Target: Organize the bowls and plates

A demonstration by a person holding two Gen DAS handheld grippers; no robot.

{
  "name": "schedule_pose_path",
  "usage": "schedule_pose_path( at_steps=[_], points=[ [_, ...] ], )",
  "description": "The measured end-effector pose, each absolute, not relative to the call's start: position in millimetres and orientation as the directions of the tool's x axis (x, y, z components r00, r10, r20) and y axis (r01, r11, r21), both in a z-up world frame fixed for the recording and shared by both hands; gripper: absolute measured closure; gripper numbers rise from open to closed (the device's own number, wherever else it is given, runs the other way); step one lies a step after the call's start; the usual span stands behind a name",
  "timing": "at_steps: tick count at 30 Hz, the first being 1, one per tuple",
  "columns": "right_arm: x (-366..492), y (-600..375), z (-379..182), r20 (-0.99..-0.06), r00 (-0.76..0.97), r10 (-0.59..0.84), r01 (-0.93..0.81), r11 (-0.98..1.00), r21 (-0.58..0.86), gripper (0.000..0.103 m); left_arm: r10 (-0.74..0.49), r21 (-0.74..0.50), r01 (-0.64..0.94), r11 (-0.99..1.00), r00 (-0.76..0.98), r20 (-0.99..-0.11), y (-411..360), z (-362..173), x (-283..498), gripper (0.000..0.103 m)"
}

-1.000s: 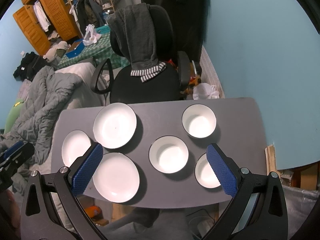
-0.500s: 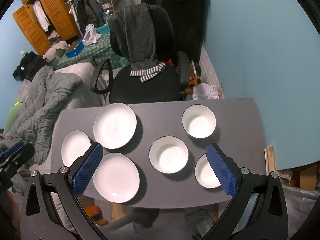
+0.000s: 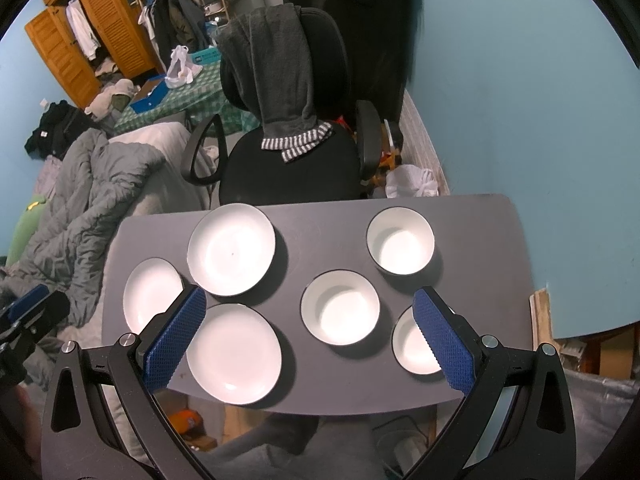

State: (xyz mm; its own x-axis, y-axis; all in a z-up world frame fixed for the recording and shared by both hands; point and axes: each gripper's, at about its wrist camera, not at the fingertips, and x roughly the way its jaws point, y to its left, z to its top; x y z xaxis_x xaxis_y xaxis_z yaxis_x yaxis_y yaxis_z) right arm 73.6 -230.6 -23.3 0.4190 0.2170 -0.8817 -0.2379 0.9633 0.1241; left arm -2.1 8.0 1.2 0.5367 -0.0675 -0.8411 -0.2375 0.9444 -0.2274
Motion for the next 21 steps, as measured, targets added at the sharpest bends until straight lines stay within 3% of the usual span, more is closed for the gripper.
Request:
schedule_pose_path(
  at_steps=[21],
  points=[
    [79, -218, -31, -0.895, 0.385, 0.225, -0.285, 0.952, 0.117, 0.001, -0.061, -0.229, -0.277, 0.933, 0.506, -0.86, 18, -18, -2, 0.015]
  ],
)
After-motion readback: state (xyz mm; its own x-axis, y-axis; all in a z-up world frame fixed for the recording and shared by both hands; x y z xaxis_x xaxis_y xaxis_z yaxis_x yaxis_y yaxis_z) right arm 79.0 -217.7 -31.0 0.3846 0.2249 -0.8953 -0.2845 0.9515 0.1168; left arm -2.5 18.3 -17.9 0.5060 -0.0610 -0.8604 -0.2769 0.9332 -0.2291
